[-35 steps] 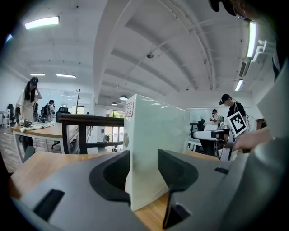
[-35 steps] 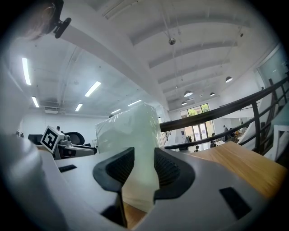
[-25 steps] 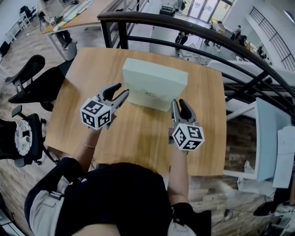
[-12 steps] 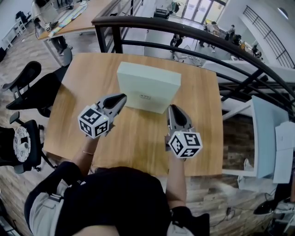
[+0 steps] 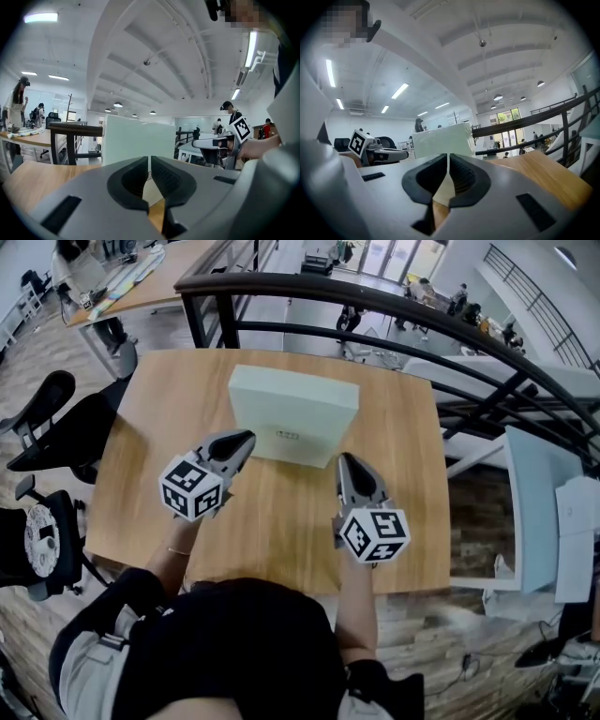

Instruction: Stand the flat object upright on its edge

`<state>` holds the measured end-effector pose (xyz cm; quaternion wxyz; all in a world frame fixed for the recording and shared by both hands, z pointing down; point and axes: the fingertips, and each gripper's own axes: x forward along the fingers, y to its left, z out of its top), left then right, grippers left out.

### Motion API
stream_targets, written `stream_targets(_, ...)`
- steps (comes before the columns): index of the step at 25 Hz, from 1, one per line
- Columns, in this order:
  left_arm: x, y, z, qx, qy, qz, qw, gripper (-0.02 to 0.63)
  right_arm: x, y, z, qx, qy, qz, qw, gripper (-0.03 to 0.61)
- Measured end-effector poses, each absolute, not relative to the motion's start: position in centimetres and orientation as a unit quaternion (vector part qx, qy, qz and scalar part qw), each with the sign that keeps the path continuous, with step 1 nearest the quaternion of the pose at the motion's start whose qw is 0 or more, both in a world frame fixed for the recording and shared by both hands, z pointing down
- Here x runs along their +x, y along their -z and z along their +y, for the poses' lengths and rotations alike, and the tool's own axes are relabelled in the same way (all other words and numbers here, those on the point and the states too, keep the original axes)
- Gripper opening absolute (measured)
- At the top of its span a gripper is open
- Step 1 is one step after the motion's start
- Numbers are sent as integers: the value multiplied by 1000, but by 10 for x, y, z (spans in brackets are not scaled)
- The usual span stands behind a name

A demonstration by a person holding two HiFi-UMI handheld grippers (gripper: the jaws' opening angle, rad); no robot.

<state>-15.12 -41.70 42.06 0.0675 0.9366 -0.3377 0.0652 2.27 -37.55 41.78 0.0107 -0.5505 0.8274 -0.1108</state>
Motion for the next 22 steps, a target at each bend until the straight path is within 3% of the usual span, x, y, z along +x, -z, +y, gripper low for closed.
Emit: stream_targets(22,-166,-424,-421,929,-60,-356,82,32,14,-421,-380,-546,117,830,12,31)
